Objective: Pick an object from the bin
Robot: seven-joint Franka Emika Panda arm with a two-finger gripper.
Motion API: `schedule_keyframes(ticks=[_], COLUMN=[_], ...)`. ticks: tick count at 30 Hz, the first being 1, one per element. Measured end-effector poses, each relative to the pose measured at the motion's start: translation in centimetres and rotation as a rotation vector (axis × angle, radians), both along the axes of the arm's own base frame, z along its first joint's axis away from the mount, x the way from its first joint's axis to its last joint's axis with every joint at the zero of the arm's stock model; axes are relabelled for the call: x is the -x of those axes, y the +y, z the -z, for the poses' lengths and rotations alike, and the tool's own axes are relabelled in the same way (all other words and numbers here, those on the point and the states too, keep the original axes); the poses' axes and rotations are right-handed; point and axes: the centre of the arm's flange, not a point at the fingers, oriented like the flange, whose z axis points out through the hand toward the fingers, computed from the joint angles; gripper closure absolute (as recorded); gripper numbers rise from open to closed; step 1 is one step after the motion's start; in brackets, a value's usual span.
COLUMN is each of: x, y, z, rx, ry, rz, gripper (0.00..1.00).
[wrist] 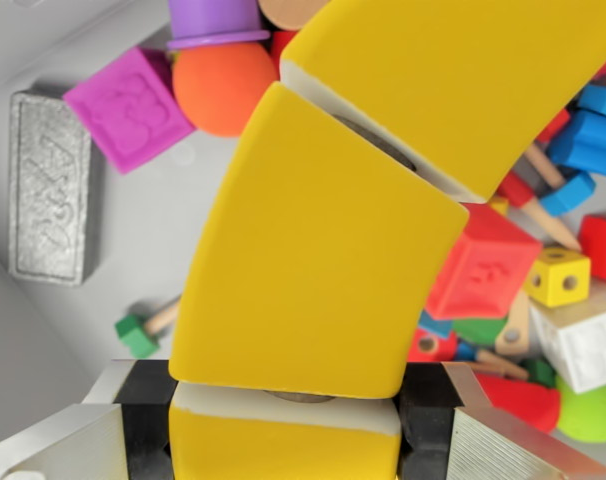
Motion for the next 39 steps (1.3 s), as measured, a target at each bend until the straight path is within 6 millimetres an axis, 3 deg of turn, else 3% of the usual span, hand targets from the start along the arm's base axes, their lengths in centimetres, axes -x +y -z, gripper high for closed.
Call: schedule_keyframes(ticks=[22,39], x=[-0.1,-0.1], y=[0.0,0.0], z=[-6.5,-8.0], rx=[-0.001,-0.001], ry=[0.001,0.002], rz=[0.0,0.0], gripper=[1.0,1.0])
